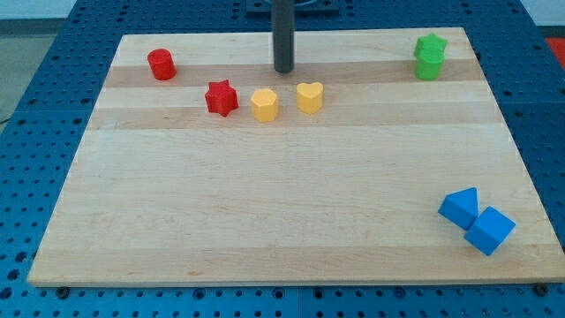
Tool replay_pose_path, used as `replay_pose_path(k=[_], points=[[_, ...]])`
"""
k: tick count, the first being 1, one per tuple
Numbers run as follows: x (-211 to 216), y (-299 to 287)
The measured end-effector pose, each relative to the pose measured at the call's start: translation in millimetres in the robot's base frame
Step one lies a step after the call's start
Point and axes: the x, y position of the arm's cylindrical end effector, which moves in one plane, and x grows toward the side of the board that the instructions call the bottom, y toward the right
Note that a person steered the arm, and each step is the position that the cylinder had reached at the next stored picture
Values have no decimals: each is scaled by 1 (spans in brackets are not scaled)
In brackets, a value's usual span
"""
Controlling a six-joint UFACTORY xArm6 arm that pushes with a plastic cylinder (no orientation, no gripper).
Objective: Push the red star close to the hexagon
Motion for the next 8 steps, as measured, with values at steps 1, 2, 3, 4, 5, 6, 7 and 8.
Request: replay_pose_path(k=[1,2,3,4,5,6,7,8], points=[[-22,-46],[-35,-92],[-47,-139],[-61,-186],[-62,-218],[-17,-222],[27,-222],[32,-222]])
